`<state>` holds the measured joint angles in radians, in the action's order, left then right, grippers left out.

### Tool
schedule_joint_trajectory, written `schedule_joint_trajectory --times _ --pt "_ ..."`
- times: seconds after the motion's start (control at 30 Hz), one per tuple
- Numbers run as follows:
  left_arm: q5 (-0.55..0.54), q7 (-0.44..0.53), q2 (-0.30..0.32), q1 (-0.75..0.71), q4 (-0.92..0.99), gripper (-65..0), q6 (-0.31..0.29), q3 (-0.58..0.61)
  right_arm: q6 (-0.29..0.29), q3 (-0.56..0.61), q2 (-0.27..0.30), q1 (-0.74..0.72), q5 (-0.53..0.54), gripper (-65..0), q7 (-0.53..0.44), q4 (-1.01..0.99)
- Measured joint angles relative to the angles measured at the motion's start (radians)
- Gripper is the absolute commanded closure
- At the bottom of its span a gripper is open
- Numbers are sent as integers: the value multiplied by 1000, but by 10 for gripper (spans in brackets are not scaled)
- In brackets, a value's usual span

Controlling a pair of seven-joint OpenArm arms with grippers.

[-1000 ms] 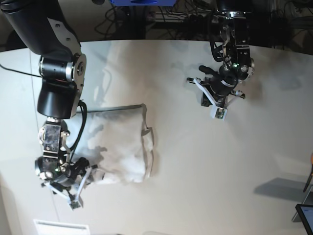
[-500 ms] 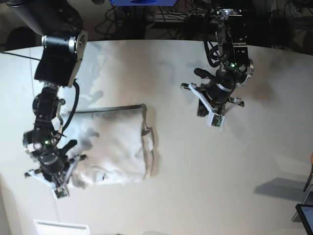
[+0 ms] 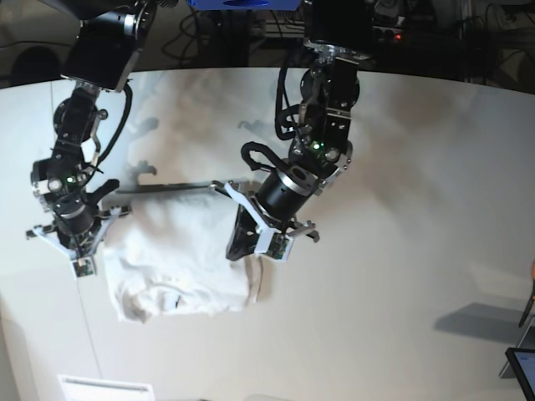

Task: Fold the T-shirt properly
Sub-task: 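Move both grippers onto the bundle's collar edge and grasp it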

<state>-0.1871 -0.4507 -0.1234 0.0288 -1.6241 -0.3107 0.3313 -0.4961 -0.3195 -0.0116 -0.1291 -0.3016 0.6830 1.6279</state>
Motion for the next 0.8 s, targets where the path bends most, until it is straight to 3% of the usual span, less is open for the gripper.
schedule_joint_trajectory --times 0.13,0.2,0.33,0.4,0.53,0.63,0.8 --pt "-3 263 2 31 170 0 23 77 -9 -5 -21 55 0 -20 -39 1" --pt "-4 327 -2 51 253 0 19 95 -13 2 -27 72 1 -20 -62 -6" --pt "-5 342 -14 99 417 0 31 89 -7 3 -41 58 6 -20 -88 -50" --pt "-7 343 -8 86 437 0 64 90 -8 3 -48 58 5 -20 -86 -79" --pt "-11 350 59 37 433 0 138 107 -9 3 -49 66 5 -20 -88 -135" --pt "-19 367 92 26 426 0 140 105 -8 3 -48 63 5 -20 -92 -152" --pt "-18 340 92 15 395 0 149 97 -8 -3 -49 69 42 -20 -98 -127"
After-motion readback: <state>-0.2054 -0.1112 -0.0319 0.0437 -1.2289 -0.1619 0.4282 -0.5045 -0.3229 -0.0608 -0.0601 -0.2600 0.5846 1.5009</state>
